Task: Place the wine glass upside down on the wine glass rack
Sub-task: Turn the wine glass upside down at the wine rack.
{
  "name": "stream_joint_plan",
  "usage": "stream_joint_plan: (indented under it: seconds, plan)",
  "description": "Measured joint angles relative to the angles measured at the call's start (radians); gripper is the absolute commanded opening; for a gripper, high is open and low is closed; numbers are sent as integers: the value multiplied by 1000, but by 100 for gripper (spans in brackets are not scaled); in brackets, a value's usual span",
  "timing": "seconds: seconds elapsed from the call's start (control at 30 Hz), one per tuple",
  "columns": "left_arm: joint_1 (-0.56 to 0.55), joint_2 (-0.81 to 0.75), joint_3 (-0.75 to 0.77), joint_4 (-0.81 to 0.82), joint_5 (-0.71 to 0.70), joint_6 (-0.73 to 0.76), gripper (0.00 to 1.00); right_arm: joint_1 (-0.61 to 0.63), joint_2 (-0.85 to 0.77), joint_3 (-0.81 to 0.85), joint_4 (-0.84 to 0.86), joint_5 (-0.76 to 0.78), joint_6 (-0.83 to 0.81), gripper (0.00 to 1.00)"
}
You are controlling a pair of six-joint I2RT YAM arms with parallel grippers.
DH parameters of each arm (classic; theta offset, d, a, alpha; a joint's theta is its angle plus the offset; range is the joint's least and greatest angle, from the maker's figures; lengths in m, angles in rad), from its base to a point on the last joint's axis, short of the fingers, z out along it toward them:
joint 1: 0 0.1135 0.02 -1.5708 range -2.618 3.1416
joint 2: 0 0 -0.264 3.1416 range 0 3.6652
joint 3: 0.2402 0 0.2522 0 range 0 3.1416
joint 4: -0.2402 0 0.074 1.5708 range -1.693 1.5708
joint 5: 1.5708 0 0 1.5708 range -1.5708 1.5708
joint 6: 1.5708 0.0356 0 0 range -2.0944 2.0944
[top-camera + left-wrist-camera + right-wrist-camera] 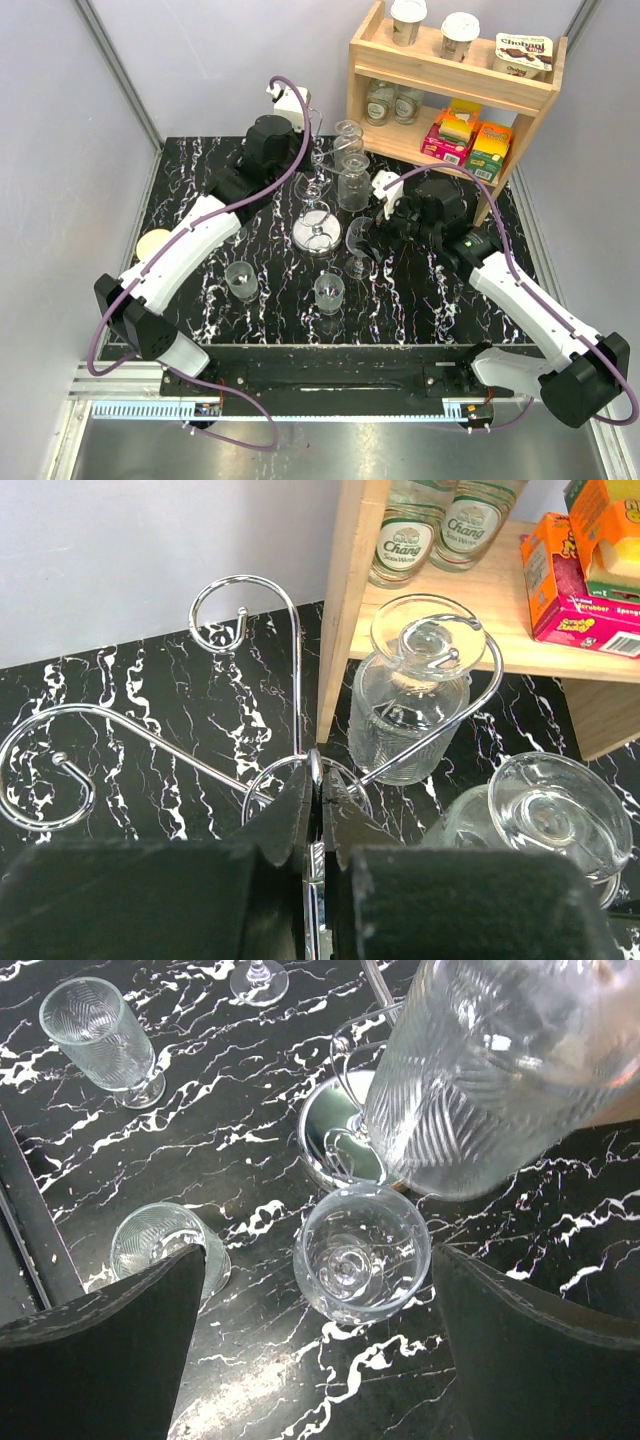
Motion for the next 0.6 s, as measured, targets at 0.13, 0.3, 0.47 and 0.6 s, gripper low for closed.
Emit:
stream_joint_plan:
  seconds: [0.13, 0.3, 0.47, 0.6]
  plan:
    - [1, 0, 0, -1, -20, -34, 17, -1, 0, 7, -36, 19, -5, 100]
    - [2, 13, 8, -4, -18, -83, 32, -3, -1, 15, -75, 41, -20, 100]
    - [7, 40, 18, -39, -16, -88, 43, -5, -8, 15, -105, 45, -33, 100]
    - [8, 45, 19, -35, -11, -85, 54, -5, -15, 15, -111, 45, -37, 100]
